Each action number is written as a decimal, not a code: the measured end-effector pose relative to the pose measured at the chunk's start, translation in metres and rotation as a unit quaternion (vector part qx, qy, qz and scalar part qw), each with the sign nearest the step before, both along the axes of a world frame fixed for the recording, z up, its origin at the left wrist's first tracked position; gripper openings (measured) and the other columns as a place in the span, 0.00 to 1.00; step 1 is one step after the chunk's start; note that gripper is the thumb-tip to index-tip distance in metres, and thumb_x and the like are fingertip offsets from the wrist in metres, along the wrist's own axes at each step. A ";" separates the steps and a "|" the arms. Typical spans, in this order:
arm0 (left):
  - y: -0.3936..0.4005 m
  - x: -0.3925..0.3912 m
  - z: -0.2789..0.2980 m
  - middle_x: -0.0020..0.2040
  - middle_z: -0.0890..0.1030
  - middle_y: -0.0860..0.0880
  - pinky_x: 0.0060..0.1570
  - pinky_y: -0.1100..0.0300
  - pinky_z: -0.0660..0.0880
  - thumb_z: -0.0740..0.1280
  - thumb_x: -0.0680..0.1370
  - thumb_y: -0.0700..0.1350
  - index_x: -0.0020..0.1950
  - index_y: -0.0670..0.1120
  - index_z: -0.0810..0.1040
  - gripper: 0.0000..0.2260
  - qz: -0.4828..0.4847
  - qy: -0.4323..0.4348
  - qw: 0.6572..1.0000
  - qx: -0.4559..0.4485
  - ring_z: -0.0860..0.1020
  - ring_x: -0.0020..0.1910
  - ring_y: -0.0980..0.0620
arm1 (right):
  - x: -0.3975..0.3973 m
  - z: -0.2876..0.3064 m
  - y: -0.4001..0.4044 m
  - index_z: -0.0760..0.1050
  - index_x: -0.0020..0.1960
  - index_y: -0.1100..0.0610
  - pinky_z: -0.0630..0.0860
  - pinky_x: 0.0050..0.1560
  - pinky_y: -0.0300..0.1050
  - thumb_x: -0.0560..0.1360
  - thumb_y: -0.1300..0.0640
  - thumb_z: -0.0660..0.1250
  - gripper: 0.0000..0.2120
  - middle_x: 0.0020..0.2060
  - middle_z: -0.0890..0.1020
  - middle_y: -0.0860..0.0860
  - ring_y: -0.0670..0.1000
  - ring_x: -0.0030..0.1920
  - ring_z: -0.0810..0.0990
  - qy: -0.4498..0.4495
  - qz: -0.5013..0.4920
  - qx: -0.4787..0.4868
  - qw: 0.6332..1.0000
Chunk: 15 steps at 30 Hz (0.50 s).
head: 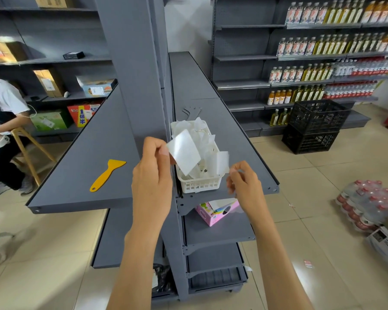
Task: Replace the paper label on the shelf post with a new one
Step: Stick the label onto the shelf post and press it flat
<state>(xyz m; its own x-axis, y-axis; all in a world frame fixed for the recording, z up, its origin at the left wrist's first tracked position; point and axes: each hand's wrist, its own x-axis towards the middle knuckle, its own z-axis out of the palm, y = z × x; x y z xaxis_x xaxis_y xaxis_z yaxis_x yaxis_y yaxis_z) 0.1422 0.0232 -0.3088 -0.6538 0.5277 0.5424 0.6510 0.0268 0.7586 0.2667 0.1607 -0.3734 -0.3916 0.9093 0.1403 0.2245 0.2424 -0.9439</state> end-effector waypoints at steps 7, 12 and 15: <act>0.003 -0.004 0.010 0.39 0.78 0.55 0.41 0.39 0.77 0.53 0.86 0.45 0.51 0.44 0.70 0.09 0.015 -0.006 0.999 0.036 0.76 0.39 0.49 | -0.004 0.002 0.007 0.69 0.46 0.56 0.74 0.35 0.42 0.83 0.59 0.56 0.08 0.41 0.86 0.51 0.48 0.34 0.80 0.096 -0.007 -0.002 0.995; 0.005 -0.006 0.015 0.35 0.76 0.54 0.41 0.40 0.78 0.54 0.86 0.46 0.52 0.44 0.71 0.10 0.022 0.011 0.999 0.032 0.74 0.38 0.50 | -0.018 0.012 0.014 0.71 0.46 0.55 0.76 0.36 0.39 0.83 0.58 0.59 0.08 0.41 0.86 0.48 0.47 0.35 0.82 0.127 -0.004 0.022 0.992; 0.003 -0.009 0.017 0.37 0.77 0.53 0.41 0.40 0.78 0.54 0.85 0.46 0.52 0.43 0.71 0.10 0.033 0.012 0.999 0.036 0.75 0.39 0.50 | -0.032 0.022 0.023 0.73 0.47 0.57 0.79 0.38 0.43 0.82 0.58 0.60 0.07 0.41 0.86 0.49 0.47 0.36 0.82 0.120 -0.015 0.058 0.991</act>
